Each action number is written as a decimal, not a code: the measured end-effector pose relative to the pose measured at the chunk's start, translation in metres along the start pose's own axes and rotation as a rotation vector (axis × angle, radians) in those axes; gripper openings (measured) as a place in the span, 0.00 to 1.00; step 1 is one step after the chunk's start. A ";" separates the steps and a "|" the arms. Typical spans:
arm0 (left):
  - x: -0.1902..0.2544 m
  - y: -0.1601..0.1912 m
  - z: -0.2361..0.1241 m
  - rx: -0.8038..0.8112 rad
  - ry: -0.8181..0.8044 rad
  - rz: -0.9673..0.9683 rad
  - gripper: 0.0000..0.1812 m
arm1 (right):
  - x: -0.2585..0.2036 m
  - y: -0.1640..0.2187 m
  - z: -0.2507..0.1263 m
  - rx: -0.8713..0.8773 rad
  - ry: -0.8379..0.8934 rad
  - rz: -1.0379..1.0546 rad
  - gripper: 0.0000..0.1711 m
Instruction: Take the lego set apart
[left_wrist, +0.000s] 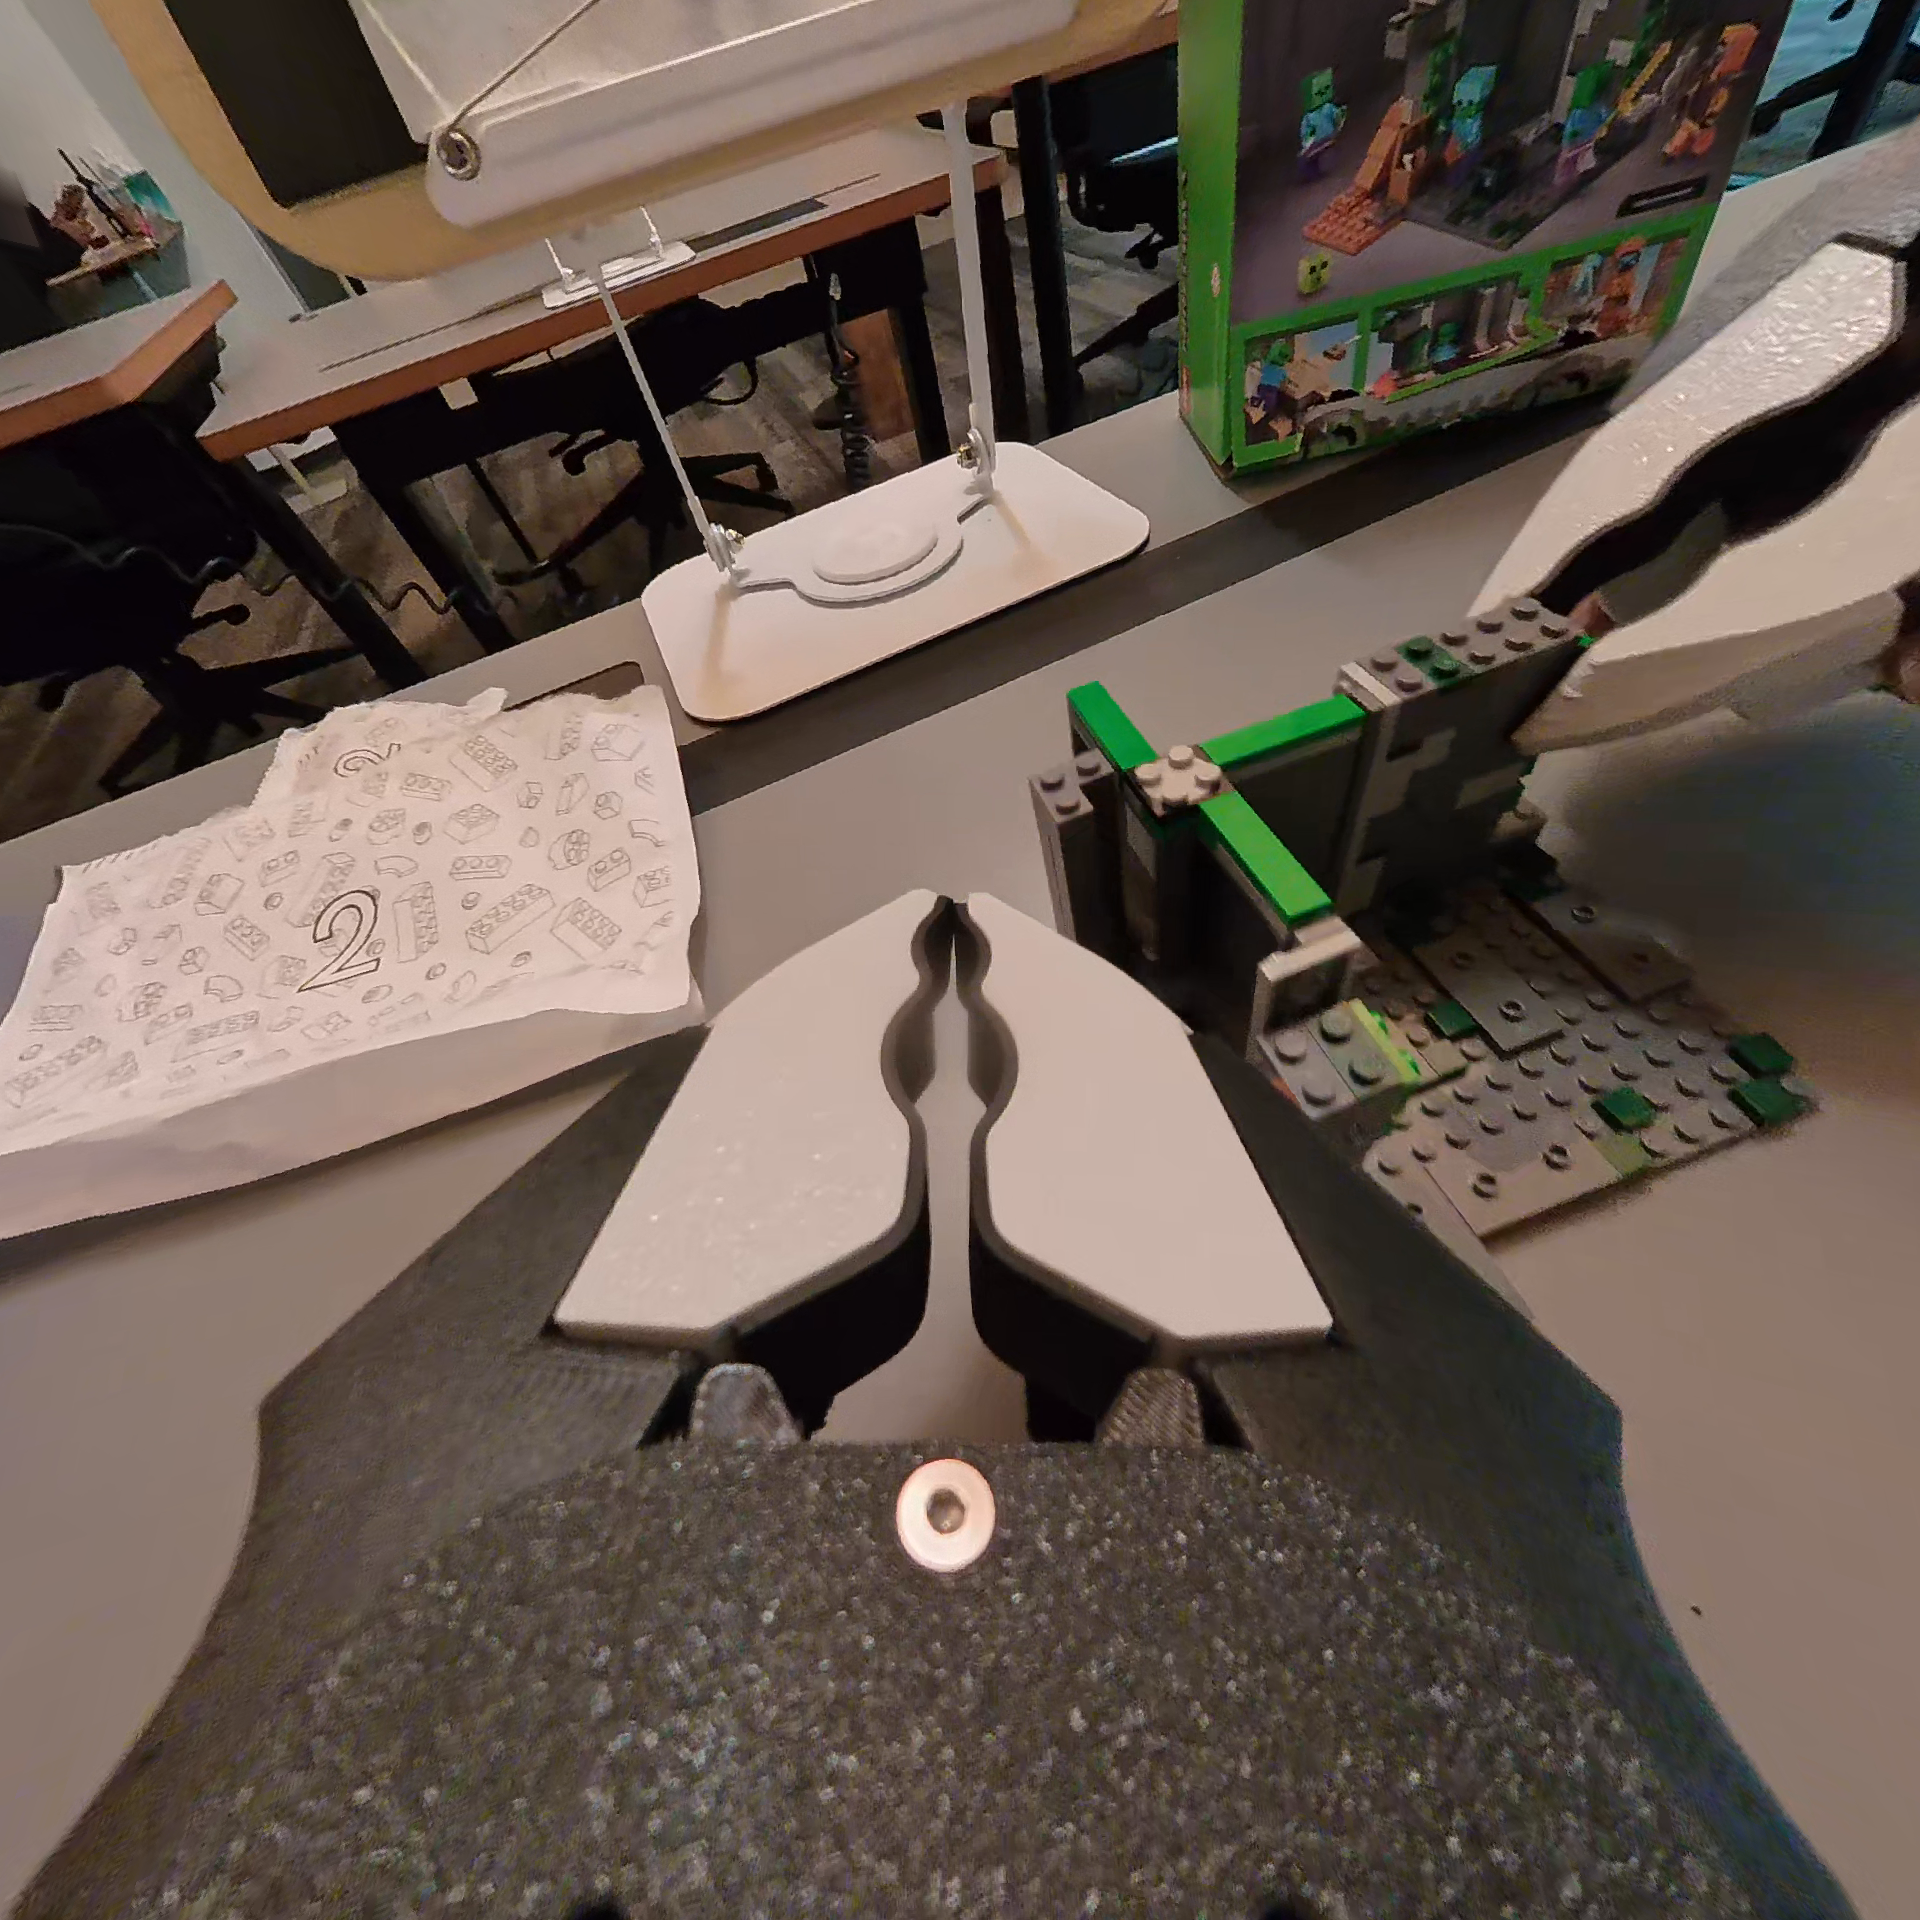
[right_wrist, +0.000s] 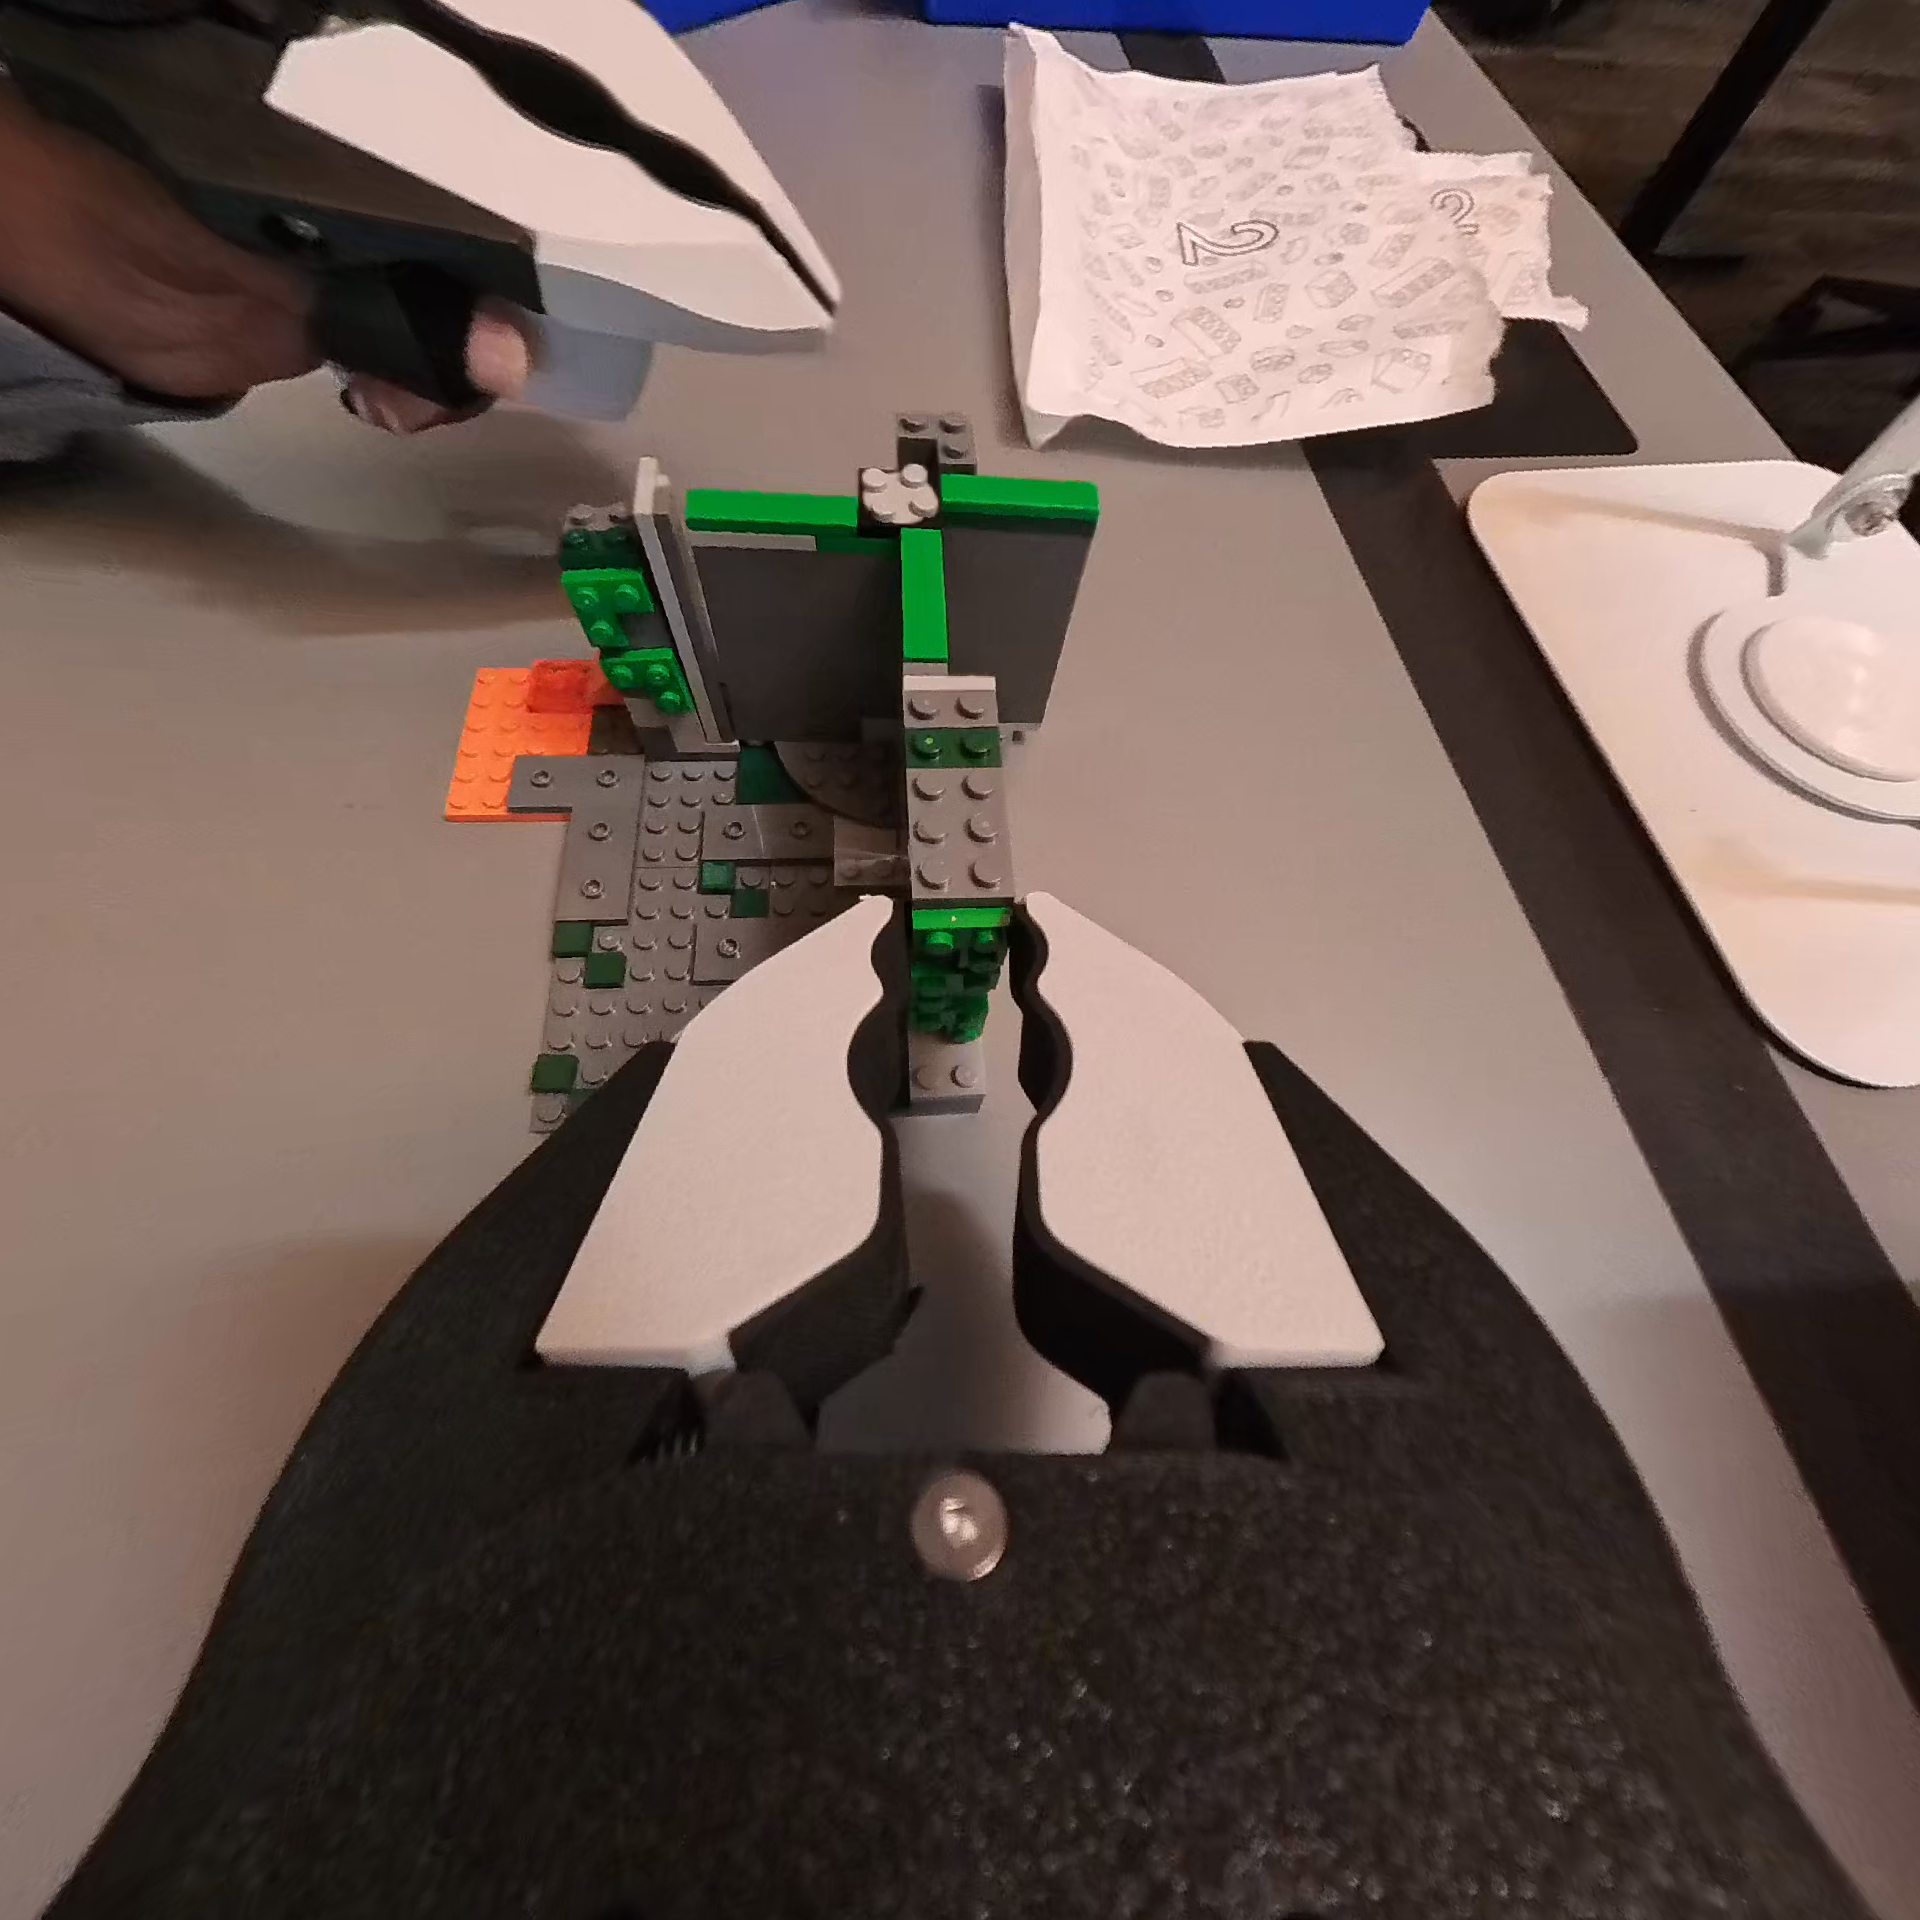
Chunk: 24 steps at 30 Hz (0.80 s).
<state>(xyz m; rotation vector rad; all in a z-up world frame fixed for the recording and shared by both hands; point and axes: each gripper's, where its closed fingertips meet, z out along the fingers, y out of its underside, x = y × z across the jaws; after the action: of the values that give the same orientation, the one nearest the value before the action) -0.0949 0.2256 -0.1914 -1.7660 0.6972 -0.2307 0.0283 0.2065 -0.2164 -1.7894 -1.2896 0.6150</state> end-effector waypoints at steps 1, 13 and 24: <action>0.001 0.000 0.000 -0.002 0.002 0.001 0.00 | 0.004 0.000 0.000 -0.008 0.002 -0.005 0.11; 0.006 0.005 0.003 -0.024 0.021 0.015 0.00 | 0.032 -0.020 -0.019 0.039 0.086 0.054 0.26; 0.022 -0.007 -0.002 0.007 0.046 0.030 0.00 | 0.067 0.043 -0.094 -0.046 0.561 0.480 0.27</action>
<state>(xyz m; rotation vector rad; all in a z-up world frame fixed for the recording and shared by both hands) -0.0760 0.2121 -0.1889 -1.7474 0.7548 -0.2535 0.1473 0.2316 -0.1964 -2.1245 -0.5027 0.2917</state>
